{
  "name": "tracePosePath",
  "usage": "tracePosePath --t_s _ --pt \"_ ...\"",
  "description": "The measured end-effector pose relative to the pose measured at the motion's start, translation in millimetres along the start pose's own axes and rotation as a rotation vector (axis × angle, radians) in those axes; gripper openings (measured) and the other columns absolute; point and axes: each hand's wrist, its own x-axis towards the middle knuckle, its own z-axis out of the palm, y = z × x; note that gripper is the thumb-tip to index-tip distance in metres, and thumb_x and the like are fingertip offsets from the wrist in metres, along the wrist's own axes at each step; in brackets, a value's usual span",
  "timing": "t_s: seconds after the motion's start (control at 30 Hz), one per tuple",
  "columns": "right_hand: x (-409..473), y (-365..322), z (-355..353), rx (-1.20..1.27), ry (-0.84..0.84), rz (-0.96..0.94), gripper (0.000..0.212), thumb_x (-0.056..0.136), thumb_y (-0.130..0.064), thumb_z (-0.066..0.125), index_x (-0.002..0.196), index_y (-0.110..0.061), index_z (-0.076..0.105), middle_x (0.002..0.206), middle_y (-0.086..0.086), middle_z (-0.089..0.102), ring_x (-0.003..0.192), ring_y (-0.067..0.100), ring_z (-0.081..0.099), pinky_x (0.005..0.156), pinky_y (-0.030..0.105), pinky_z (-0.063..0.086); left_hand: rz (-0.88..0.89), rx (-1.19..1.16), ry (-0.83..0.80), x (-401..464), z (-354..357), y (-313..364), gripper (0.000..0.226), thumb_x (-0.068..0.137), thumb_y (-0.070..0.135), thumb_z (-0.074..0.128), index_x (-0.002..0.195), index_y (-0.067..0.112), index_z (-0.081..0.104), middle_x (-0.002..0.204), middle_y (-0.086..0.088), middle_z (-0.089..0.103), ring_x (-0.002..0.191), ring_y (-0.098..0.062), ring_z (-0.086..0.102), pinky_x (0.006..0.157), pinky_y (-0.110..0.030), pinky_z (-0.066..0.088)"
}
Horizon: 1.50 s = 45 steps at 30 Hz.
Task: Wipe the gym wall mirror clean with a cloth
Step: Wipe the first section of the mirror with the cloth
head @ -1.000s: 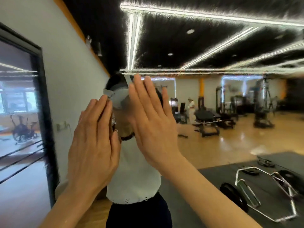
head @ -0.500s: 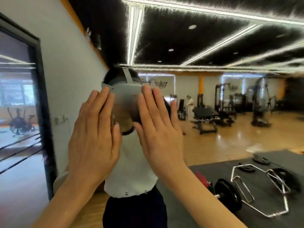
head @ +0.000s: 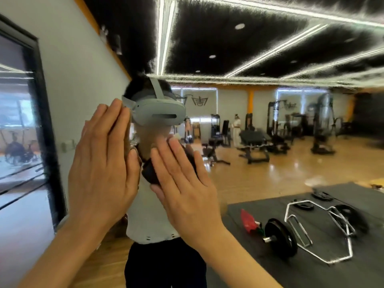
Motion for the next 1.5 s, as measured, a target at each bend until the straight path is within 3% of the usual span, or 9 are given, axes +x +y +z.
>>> tracePosePath --t_s 0.1,0.27,0.4,0.5,0.73,0.97,1.2,1.4,1.5 --pt "-25 63 -23 -0.121 0.069 0.200 0.060 0.100 -0.017 0.049 0.154 -0.009 0.024 0.163 0.003 0.020 0.154 0.008 -0.005 0.125 0.037 -0.004 -0.006 -0.008 0.005 1 -1 0 0.057 0.102 0.016 0.039 0.154 -0.001 0.025 0.159 -0.020 0.025 0.151 -0.030 0.018 0.127 -0.036 0.010" --pt "-51 92 -36 -0.019 0.323 0.766 0.055 0.108 -0.025 0.028 0.157 -0.001 0.018 0.166 0.009 0.013 0.155 0.019 0.004 0.124 0.054 0.006 -0.004 -0.007 0.015 1 0 1 0.055 0.103 0.017 0.036 0.154 0.000 0.026 0.159 -0.017 0.024 0.150 -0.029 0.018 0.124 -0.045 0.018" --pt "-21 1 0 -0.114 0.121 0.316 0.073 0.091 -0.018 0.058 0.153 -0.006 0.022 0.161 0.009 0.022 0.153 0.025 0.014 0.125 0.052 0.011 0.002 -0.013 0.020 1 0 1 0.055 0.103 0.017 0.036 0.154 -0.001 0.026 0.159 -0.017 0.024 0.150 -0.028 0.017 0.123 -0.048 0.021" --pt "-32 8 -3 -0.169 0.008 -0.001 0.058 0.107 -0.031 0.040 0.156 -0.010 0.017 0.164 0.003 0.015 0.155 0.019 0.004 0.126 0.040 0.004 0.000 -0.009 0.018 0 -2 1 0.055 0.103 0.017 0.037 0.153 -0.002 0.027 0.159 -0.017 0.024 0.150 -0.028 0.017 0.123 -0.048 0.021" --pt "-74 70 -28 0.022 0.273 0.681 0.054 0.111 -0.034 0.025 0.155 -0.004 0.024 0.165 0.005 0.015 0.156 0.019 0.004 0.126 0.047 0.001 -0.024 0.000 -0.013 0 -1 0 0.055 0.103 0.018 0.036 0.154 -0.001 0.027 0.161 -0.020 0.027 0.151 -0.030 0.019 0.125 -0.044 0.018" --pt "-10 6 1 -0.129 0.074 -0.050 0.049 0.109 -0.025 0.035 0.154 -0.009 0.021 0.164 0.000 0.016 0.155 0.016 0.001 0.126 0.039 0.001 -0.006 -0.010 -0.006 1 -2 -2 0.055 0.103 0.018 0.037 0.154 0.000 0.028 0.161 -0.020 0.028 0.151 -0.028 0.019 0.126 -0.038 0.013" --pt "-30 49 -23 0.119 0.407 0.631 0.050 0.106 -0.016 0.043 0.152 -0.004 0.030 0.160 0.014 0.029 0.154 0.027 0.016 0.124 0.057 0.006 0.014 -0.116 -0.036 -9 -27 -19 0.055 0.101 0.015 0.040 0.153 0.000 0.030 0.159 -0.013 0.028 0.153 -0.022 0.019 0.123 -0.049 0.021" --pt "30 -43 16 -0.057 0.134 -0.060 0.054 0.101 -0.020 0.056 0.149 -0.007 0.033 0.159 0.007 0.029 0.151 0.020 0.021 0.126 0.041 0.004 -0.083 -0.148 -0.026 -31 -26 -72 0.057 0.107 0.026 0.032 0.161 0.020 0.016 0.167 -0.005 0.017 0.154 -0.031 0.019 0.118 -0.064 0.024" --pt "14 -2 1 -0.043 0.161 -0.028 0.043 0.108 -0.027 0.041 0.147 -0.007 0.038 0.156 0.006 0.033 0.153 0.018 0.019 0.126 0.041 0.004 -0.061 -0.144 -0.038 -29 -33 -77 0.056 0.107 0.028 0.030 0.161 0.022 0.015 0.167 -0.007 0.016 0.153 -0.034 0.020 0.118 -0.063 0.025"
